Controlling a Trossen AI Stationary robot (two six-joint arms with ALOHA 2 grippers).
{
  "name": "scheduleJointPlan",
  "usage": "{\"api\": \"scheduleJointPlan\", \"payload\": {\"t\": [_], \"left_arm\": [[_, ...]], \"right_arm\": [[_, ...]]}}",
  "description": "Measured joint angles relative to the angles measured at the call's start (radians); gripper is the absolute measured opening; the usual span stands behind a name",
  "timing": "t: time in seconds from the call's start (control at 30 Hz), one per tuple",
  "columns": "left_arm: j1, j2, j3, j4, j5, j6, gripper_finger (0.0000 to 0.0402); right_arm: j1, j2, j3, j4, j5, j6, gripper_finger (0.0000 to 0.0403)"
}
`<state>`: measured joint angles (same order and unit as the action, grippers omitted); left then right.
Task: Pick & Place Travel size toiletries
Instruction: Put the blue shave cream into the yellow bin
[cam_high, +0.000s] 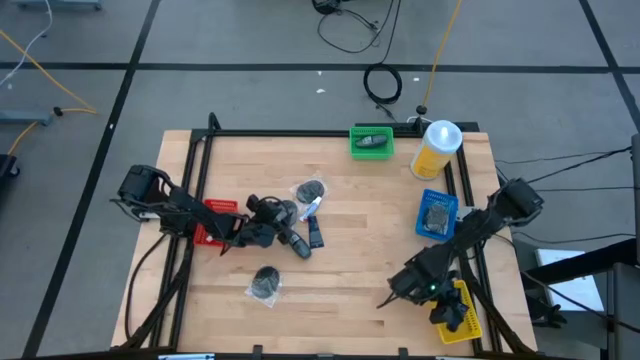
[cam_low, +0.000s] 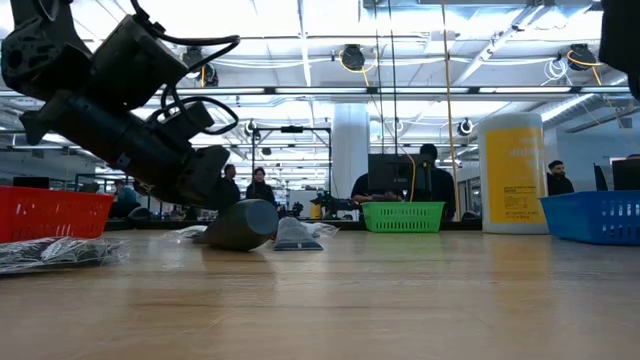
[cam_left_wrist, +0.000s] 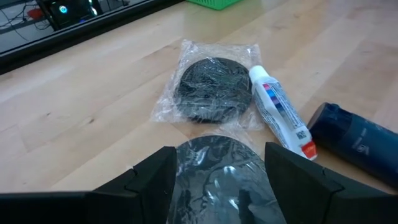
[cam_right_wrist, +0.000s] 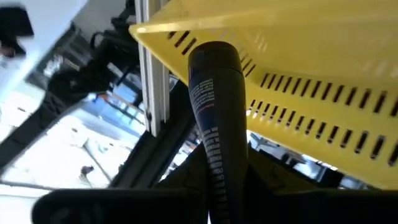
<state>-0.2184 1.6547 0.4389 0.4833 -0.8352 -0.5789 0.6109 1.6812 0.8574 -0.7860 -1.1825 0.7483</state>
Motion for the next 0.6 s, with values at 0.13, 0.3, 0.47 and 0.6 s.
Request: {"api": "scheduleJointPlan", "payload": {"t": [0.13, 0.3, 0.47, 0.6], "left_arm": [[0.0, 0.0, 0.0, -0.003, 0.001, -0.001, 0.0241], [0.0, 0.0, 0.0, -0.008, 0.006, -0.002, 0.0241], [0.0, 0.0, 0.0, -0.009, 0.007, -0.002, 0.0241], [0.0, 0.0, 0.0, -0.009, 0.007, -0.002, 0.0241]], "right_arm": [[0.0, 0.006, 0.0, -0.005, 0.034, -0.081, 0.0049], [0.002, 0.002, 0.0, -0.01, 0.113, -0.107, 0.0082], [0.013, 0.002, 0.0, -0.02, 0.136, -0.107, 0.0135], [-0.005, -0.001, 0.0, -0.122, 0.082, -0.082, 0.0167]]}}
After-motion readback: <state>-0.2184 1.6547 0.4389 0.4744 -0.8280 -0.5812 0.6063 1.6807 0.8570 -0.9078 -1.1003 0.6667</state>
